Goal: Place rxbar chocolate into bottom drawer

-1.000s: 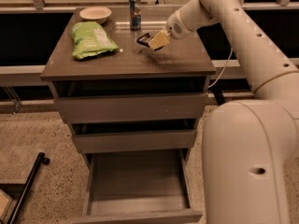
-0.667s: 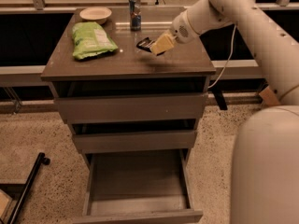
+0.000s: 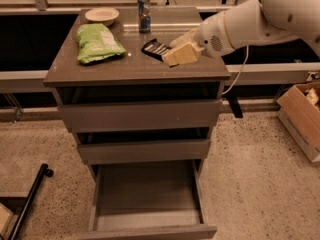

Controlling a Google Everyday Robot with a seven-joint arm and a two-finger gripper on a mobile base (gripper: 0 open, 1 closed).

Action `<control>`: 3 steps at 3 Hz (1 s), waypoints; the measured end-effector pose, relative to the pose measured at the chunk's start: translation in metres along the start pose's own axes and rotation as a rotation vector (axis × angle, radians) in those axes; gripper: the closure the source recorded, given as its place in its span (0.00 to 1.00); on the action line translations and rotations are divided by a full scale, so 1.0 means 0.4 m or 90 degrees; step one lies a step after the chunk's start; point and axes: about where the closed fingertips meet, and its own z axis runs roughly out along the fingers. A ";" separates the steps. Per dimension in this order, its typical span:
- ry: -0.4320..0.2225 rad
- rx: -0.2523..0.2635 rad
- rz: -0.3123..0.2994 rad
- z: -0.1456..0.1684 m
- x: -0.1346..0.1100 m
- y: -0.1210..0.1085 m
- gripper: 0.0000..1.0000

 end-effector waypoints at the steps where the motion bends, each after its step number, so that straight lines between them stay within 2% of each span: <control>1: -0.089 0.015 0.056 -0.040 -0.069 0.130 1.00; 2: -0.111 0.014 0.107 -0.033 -0.023 0.192 1.00; 3: -0.110 0.014 0.106 -0.032 -0.022 0.193 1.00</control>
Offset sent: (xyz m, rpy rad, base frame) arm -0.0518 0.0223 0.0302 0.1649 0.0049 -0.0654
